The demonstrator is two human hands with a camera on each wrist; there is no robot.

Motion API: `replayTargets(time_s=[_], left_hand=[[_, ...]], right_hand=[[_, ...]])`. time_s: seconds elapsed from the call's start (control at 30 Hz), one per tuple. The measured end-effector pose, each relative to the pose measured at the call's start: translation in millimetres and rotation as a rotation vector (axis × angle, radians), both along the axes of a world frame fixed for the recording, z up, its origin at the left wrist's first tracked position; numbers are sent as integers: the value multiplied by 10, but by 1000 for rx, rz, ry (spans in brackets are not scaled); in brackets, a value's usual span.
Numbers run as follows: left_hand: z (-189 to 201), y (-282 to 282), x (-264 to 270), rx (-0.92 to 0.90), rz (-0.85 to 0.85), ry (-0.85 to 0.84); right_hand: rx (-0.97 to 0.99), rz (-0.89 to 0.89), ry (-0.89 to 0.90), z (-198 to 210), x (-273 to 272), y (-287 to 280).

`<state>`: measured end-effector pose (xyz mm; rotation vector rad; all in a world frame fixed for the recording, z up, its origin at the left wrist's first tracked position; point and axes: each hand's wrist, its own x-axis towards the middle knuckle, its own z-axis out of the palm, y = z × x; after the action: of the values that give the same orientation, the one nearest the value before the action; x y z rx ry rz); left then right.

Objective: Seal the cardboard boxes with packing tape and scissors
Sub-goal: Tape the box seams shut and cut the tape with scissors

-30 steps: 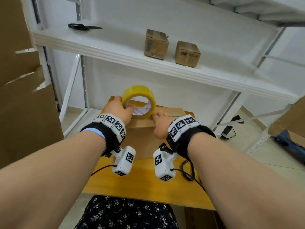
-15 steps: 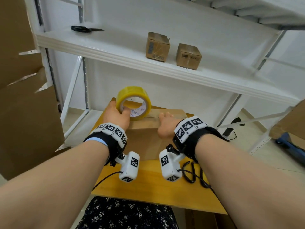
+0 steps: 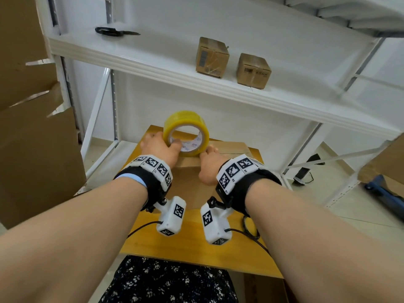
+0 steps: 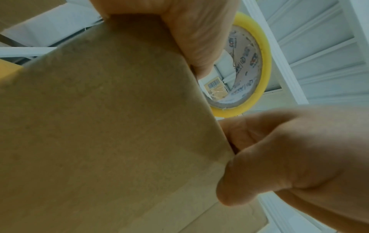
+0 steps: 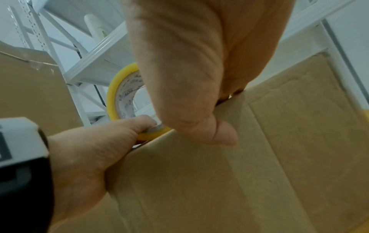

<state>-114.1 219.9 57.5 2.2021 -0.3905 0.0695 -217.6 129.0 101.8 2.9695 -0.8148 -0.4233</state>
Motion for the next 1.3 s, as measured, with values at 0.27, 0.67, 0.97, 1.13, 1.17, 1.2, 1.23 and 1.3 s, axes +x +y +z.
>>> replayTargets(time_s=[0.27, 0.67, 0.97, 1.13, 1.17, 1.2, 1.23, 1.3], left_hand=[[62, 241, 61, -159, 52, -8], [-135, 61, -30, -398, 82, 306], [-101, 40, -10, -160, 12, 283], [-69, 135, 18, -225, 35, 191], [-68, 156, 19, -231, 42, 184], [-52, 181, 12, -244, 49, 185], [-44, 203, 16, -262, 61, 194], [-44, 241, 22, -304, 81, 224]], right_hand=[[-4, -11, -49, -32, 3, 16], [121, -3, 1, 106, 40, -33], [60, 141, -5, -33, 56, 0], [79, 131, -33, -49, 69, 25], [80, 128, -42, -56, 66, 31], [87, 128, -52, -57, 56, 23], [97, 130, -58, -51, 45, 12], [117, 137, -56, -35, 17, -27]])
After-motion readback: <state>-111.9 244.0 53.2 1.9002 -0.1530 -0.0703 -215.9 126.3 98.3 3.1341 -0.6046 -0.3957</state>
